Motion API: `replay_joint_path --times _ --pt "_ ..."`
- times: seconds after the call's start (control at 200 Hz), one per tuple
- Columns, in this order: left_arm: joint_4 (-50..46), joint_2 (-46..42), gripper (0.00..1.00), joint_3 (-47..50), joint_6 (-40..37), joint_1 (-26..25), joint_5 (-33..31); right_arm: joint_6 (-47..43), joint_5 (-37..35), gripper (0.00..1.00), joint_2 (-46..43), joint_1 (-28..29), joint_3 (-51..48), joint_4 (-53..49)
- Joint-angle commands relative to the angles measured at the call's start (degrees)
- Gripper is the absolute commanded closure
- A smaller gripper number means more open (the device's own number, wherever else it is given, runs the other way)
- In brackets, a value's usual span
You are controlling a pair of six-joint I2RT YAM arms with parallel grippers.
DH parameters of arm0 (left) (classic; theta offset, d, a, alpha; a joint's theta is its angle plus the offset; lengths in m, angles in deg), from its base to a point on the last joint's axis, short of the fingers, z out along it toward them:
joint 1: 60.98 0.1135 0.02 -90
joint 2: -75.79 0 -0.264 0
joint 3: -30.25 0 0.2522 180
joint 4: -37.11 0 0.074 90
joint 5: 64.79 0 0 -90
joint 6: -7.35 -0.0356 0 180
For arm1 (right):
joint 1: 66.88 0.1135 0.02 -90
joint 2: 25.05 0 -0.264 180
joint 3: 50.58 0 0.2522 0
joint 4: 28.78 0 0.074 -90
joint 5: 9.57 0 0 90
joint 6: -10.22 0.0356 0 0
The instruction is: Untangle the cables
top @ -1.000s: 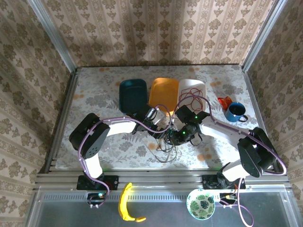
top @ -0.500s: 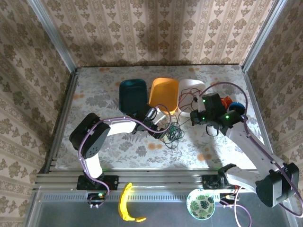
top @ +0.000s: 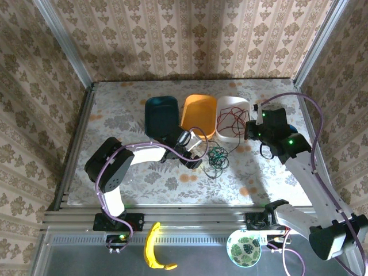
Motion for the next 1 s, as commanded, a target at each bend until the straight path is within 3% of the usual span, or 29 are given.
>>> replay_joint_path --times 0.0,0.36,0.575,0.88,0.995 --pt "-1.13 3.08 0.0 -0.01 -1.28 -0.25 3.41 0.21 -1.71 1.0 -0.22 -0.84 2.34 -0.04" --pt "-0.44 3.04 0.0 0.67 -0.93 -0.26 3.34 -1.05 -1.27 1.0 1.04 -1.66 3.47 -0.86" --pt "0.08 3.22 0.0 1.35 -0.45 -0.34 3.25 -2.65 -3.35 1.0 2.06 -4.28 10.28 -1.97" --pt "-0.9 2.82 0.0 1.3 -0.22 -0.33 2.89 -4.32 -0.79 1.0 3.34 -7.85 16.26 -1.0" --pt "-1.13 2.52 0.0 1.59 -0.15 -0.43 2.66 -4.67 3.93 1.0 3.88 -7.81 15.98 -0.07"
